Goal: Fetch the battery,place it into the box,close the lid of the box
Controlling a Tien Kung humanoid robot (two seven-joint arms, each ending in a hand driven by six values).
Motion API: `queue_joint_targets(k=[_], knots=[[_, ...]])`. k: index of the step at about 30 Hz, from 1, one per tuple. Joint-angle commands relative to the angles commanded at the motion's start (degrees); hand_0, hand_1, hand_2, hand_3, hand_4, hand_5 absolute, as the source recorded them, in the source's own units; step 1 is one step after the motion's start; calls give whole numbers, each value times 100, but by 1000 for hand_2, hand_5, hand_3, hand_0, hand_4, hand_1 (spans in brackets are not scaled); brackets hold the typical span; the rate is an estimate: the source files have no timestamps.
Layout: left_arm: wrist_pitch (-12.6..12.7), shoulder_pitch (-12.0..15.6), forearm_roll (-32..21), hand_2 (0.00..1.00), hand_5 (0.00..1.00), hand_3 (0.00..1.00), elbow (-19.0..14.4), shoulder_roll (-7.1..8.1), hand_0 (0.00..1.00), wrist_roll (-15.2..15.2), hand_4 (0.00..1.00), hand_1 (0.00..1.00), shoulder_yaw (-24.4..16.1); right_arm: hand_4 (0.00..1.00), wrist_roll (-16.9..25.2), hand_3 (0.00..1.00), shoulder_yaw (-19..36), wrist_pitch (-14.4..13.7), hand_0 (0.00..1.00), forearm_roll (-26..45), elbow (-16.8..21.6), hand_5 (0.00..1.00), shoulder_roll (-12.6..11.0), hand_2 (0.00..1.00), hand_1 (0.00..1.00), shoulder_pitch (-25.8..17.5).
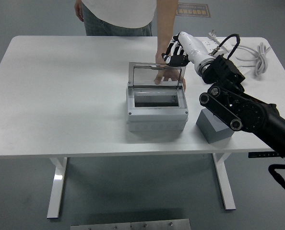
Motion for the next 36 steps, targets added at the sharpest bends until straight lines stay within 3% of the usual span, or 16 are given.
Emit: queue_joint_targets(k=[1,23,36], knots=[[-2,-4,7,603,46,560,2,0,601,-4,609,702,-3,976,-1,651,-16,-6,769,4,-15,856,12,633,617,-5],[16,-20,-38,603,47,559,15,-14,600,-33,608,701,19,989,-79,677,-495,-39,825,83,120,904,100,654,661,-99],[52,15,-158,603,46,559,17,-20,601,-31,606,701,72,974,-348,675,-768,182,818,-61,722,898,-151,649,653,-214]])
